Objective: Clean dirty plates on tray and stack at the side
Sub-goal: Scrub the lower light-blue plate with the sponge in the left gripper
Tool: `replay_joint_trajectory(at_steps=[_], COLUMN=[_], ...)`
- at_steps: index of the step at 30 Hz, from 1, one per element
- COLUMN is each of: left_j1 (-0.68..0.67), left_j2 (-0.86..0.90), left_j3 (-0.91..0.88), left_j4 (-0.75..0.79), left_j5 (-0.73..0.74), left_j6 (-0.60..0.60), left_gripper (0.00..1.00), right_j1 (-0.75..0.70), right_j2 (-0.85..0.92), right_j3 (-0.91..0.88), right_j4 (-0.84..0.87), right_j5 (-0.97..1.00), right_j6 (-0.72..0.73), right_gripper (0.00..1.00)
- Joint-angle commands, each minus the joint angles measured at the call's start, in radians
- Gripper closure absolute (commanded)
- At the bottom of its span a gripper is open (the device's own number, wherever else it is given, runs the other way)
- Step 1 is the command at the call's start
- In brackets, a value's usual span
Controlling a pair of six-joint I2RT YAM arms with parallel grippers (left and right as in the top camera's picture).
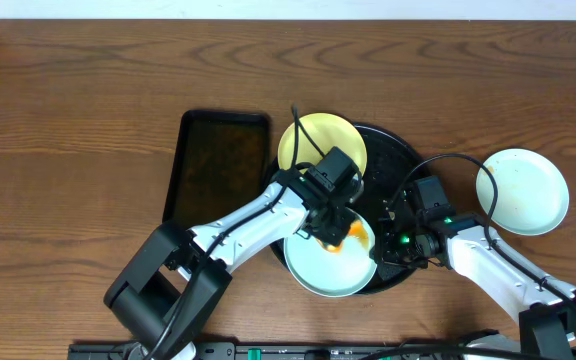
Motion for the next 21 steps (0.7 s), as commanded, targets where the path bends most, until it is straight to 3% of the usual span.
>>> replay_joint_trajectory(at_steps=[1, 5, 8, 11, 21], left_j1=[-0.001, -0.001, -0.001, -0.001, 0.000], left_j2=[0.017, 0.017, 0.017, 0.017, 0.017], left_j3=[-0.013, -0.013, -0.013, -0.013, -0.013], left_j4=[-0.003, -0.028, -0.053, -0.089, -0.151], left_j5=[0.126, 0.214, 0.174, 0.039, -0.578], left_j6=[0.085, 0.179, 0.180, 0.151, -0.151], left_gripper=[0.92, 0.93, 0.93, 0.92, 0.93], right_j1=[0.011, 0.011, 0.011, 0.011, 0.011], right_j2=[0.001, 0.001, 0.001, 0.001, 0.001], right_j3=[-0.011, -0.011, -0.011, -0.011, -0.011], right_j4=[-0.006, -0.005, -0.006, -0.006, -0.006], right_j5=[0.000, 0.000, 0.000, 0.000, 0.000], right_j6=[-0.011, -0.011, -0.011, -0.011, -0.011], right_gripper=[0.99, 0.99, 0.99, 0.99, 0.99])
